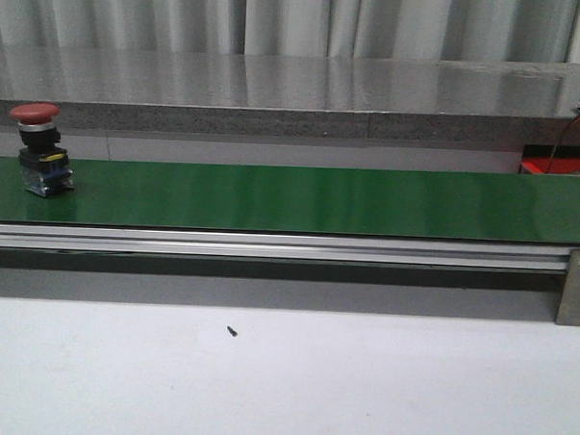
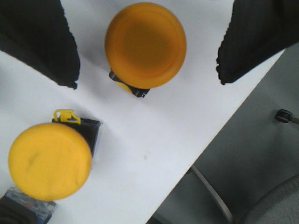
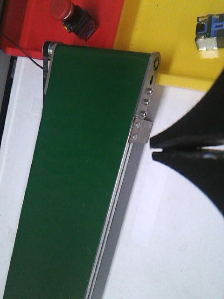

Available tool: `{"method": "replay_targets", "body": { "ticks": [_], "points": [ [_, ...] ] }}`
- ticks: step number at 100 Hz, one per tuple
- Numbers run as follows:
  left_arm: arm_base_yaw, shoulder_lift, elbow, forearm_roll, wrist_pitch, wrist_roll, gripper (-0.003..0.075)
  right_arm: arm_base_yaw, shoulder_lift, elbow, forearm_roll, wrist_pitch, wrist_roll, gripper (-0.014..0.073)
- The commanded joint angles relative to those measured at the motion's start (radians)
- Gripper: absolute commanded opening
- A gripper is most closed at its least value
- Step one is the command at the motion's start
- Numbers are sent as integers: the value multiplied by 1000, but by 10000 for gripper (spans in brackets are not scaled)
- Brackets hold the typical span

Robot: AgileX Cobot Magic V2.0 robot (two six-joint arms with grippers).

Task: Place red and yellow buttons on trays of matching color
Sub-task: 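Open the left gripper to release the red button on the belt, then grasp a yellow push-button on the table with the left gripper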

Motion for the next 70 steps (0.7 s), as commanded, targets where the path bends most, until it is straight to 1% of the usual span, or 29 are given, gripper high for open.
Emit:
{"method": "replay_targets", "body": {
  "ticks": [1, 9, 19, 26, 31, 33, 42, 50, 59, 70],
  "points": [
    [3, -33, -31, -13, -50, -16, 585, 2, -7, -24, 15, -58, -7, -96],
    [3, -30, -29, -21, -50, -16, 570, 2, -7, -24, 15, -58, -7, -96],
    [3, -30, -29, -21, -57, -16, 497, 2, -7, -24, 15, -58, -7, -96],
    [3, -30, -29, -23, -57, -16, 404, 2, -7, -24, 15, -58, -7, -96],
    [3, -30, -29, -23, -53, -16, 316, 2, -7, -24, 15, -58, -7, -96],
    [3, -30, -29, -23, -50, -16, 294, 2, -7, -24, 15, -58, -7, -96],
    [3, -38, -29, -33, -31, -16, 153, 2, -7, -24, 15, -58, -7, -96],
    [3, -55, -29, -61, -11, -16, 72, 2, -7, -24, 15, -58, -7, -96],
    [1, -87, -29, -70, 10, -16, 22, 2, -7, -24, 15, -59, -7, -96],
    [-10, -157, -29, -73, 28, -16, 12, 2, -7, -24, 15, -59, -7, -96]
  ]
}}
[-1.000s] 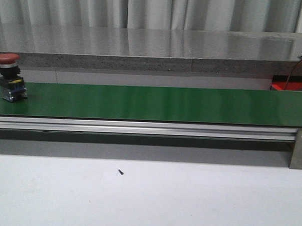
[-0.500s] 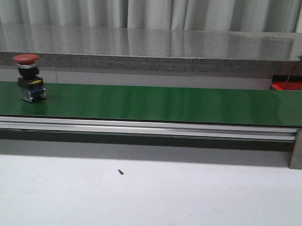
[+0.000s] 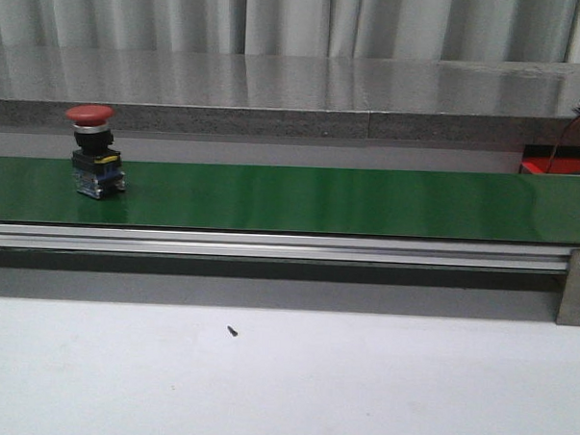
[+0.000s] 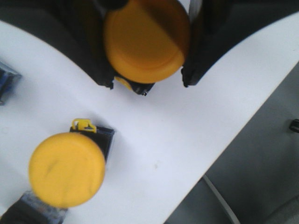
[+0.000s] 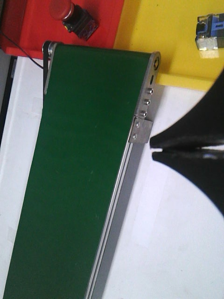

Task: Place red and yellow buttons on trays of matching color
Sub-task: 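Grasp a yellow push-button on the table with the left gripper, then lower the yellow button onto the belt and open the left gripper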

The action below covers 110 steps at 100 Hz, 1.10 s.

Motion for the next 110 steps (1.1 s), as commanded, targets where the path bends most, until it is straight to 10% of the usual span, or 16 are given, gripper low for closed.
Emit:
{"method": "replay_targets", "body": {
  "ticks": [1, 110],
  "points": [
    [-10, -125, -28, -16, -19, -16, 12, 2, -7, -24, 15, -59, -7, -96],
    [-548, -261, 42, -93, 89, 67, 74, 2, -7, -24, 15, -58, -7, -96]
  ]
}}
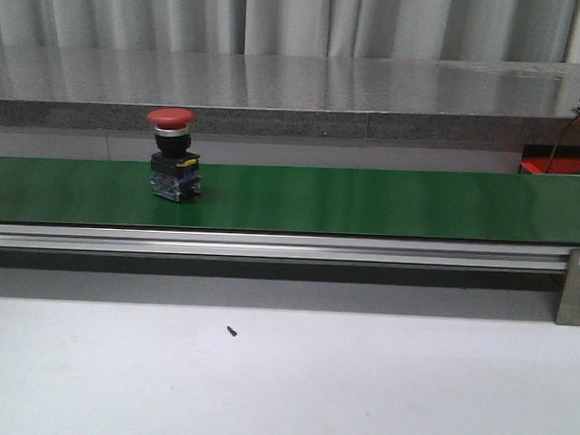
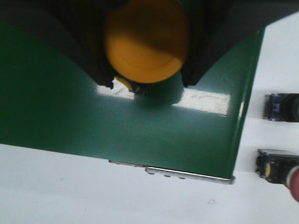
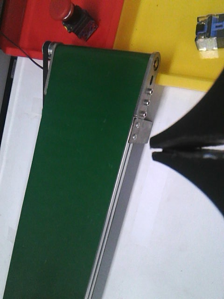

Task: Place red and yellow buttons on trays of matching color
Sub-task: 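Lower the yellow button onto the belt and open the left gripper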

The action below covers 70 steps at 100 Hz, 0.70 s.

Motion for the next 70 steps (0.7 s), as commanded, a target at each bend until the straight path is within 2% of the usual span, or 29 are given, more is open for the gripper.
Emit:
{"method": "replay_targets", "body": {
  "ticks": [1, 9, 13, 14, 24, 31, 37, 70],
  "points": [
    [-20, -30, -24, -15, -48, 18, 90, 2, -7, -24, 15, -58, -7, -96],
    [-30, -28, -24, -21, -48, 34, 209, 2, -7, -24, 15, -58, -7, -96],
    [-38, -28, -24, -21, -48, 37, 312, 2, -7, -24, 15, -58, -7, -96],
    [-40, -28, -24, -21, -48, 37, 312, 2, -7, -24, 15, -58, -7, -96],
    [-48, -33, -26, -21, -48, 37, 537, 2, -7, -24, 15, -58, -7, -96],
    [-56, -44, -26, -21, -48, 37, 629, 2, -7, -24, 15, -58, -7, -96],
    [-59, -63, -26, -21, -53, 37, 656, 2, -7, -24, 15, -58, -7, -96],
    [-112, -290, -12, -20, -64, 69, 649, 2, -7, -24, 15, -58, -7, -96]
  ]
}}
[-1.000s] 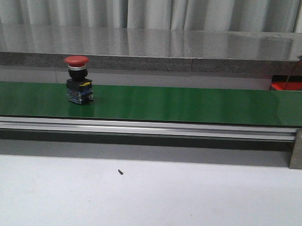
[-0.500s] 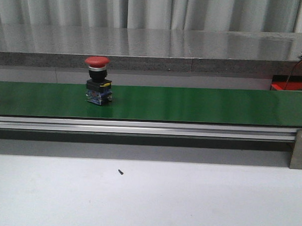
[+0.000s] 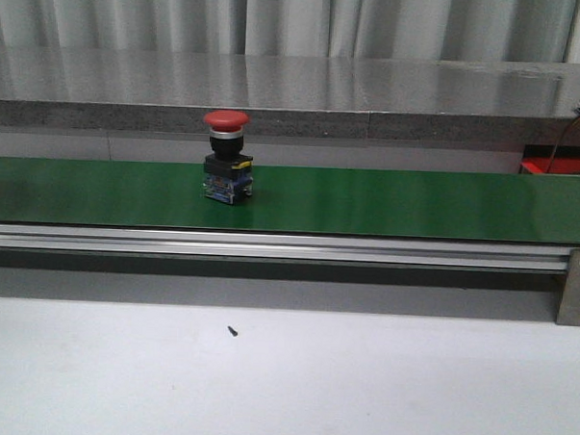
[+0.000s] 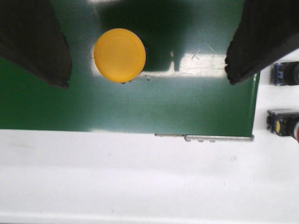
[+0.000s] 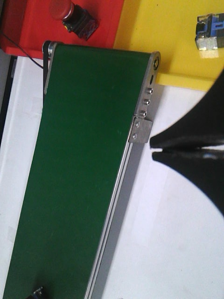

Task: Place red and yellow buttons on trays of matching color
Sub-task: 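Lower the yellow button onto the belt and open the left gripper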

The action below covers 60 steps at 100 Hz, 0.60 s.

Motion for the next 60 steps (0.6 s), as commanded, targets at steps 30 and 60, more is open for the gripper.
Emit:
{"method": "replay_targets", "body": {
  "ticks": [30, 60],
  "points": [
    [-147, -520, 304, -13, -309, 37, 594, 2, -7, -24, 15, -58, -7, -96],
    [-159, -1005, 673, 19, -413, 37, 349, 2, -7, -24, 15, -58, -7, -96]
  ]
}}
